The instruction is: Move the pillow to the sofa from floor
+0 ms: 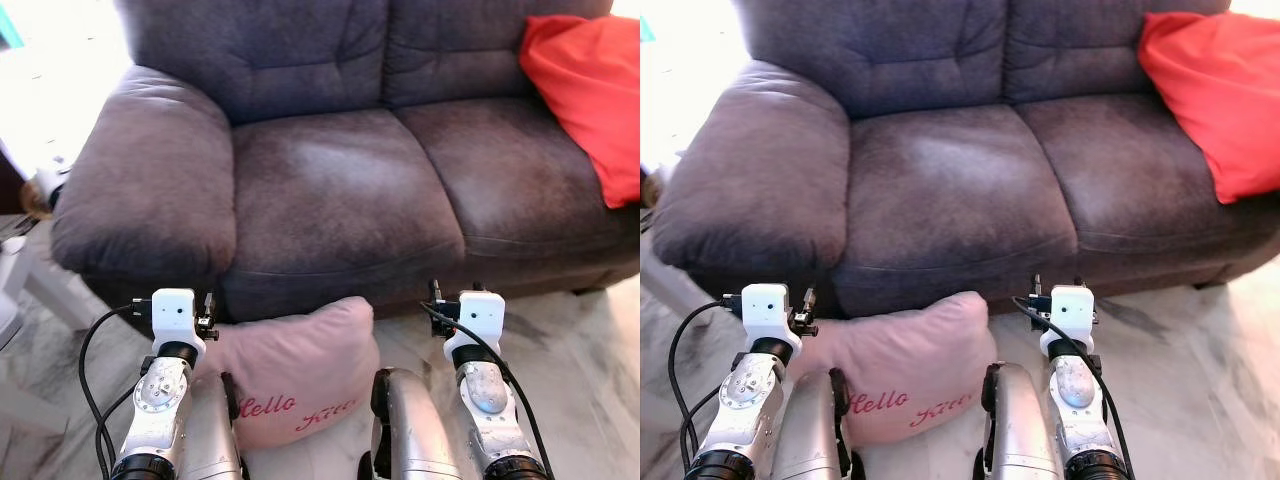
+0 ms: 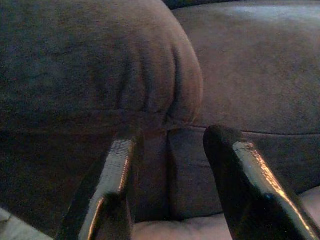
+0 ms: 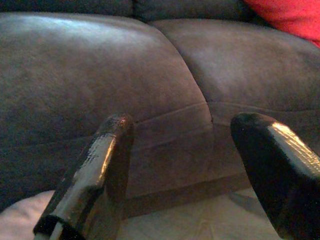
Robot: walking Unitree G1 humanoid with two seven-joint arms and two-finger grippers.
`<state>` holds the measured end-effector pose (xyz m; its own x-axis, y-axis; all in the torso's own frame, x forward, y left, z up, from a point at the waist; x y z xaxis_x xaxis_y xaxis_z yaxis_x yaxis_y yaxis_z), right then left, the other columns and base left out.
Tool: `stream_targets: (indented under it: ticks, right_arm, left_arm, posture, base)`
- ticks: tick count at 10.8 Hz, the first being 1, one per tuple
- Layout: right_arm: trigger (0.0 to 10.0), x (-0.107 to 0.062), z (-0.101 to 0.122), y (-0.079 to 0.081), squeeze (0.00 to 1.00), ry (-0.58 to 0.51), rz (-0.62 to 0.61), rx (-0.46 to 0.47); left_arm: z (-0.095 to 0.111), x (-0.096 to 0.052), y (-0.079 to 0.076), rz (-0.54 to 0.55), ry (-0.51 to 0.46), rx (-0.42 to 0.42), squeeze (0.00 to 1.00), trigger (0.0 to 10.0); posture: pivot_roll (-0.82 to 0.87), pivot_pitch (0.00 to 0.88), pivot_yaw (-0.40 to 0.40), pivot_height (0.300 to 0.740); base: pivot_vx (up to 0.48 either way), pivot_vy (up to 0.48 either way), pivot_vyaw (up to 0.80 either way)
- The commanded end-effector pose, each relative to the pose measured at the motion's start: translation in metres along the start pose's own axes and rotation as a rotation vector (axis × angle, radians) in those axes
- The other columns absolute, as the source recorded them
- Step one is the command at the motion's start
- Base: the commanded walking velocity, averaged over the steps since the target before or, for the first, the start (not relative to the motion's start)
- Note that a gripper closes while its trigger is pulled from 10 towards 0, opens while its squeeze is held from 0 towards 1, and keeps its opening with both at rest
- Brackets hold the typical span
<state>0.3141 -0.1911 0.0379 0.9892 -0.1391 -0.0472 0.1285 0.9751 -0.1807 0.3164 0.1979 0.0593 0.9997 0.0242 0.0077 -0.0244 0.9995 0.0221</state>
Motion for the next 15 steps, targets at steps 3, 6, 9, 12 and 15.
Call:
stream_targets:
  ticks: [3,6,9,12,15]
  right_arm:
    - [10.0,0.001,0.004,0.002,0.0,-0.02,0.013,0.004]
    - [10.0,0.001,0.004,0.002,0.0,-0.021,0.016,0.008]
    - [10.0,0.0,0.008,0.004,0.0,-0.055,0.031,-0.051]
    - [10.0,0.0,0.003,0.003,0.0,-0.023,0.025,-0.028]
    - [10.0,-0.001,-0.005,0.004,0.0,0.021,0.027,-0.029]
  left_arm:
    - [-0.002,0.001,0.0,0.002,0.016,-0.006,0.0,10.0]
    - [-0.003,0.001,-0.001,0.005,0.025,-0.017,0.0,10.0]
    - [-0.003,0.001,-0.001,0.005,0.025,-0.016,0.0,10.0]
    - [-0.002,0.001,-0.002,0.0,0.023,-0.008,0.0,10.0]
    - [-0.001,0.002,-0.006,-0.025,0.022,-0.004,0.0,10.0]
  posture:
    - [0.02,0.088,-0.033,0.473]
    - [0.02,0.087,-0.034,0.473]
    - [0.02,0.088,-0.034,0.473]
    - [0.02,0.089,-0.033,0.473]
    - [0.02,0.091,-0.031,0.473]
  base:
    - [0.0,0.0,0.0]
    - [0.0,0.11,0.0]
    - [0.0,0.34,0.27]
    - [0.0,0.196,0.0]
    - [0.0,0.0,0.0]
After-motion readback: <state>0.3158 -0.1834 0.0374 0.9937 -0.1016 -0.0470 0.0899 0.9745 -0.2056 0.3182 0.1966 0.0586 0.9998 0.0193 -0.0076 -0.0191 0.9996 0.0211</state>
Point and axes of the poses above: a point about 5 cm out from each wrist's last joint towards the gripper, its own x axis pointing out of the wrist towards the gripper, its own z axis along the axis of the wrist's last joint, y = z × x, the point moved 3 cm from there along x, pointing out of the wrist towards the gripper, and after that the axes turned 3 degrees about -x, right-handed, at the moved point
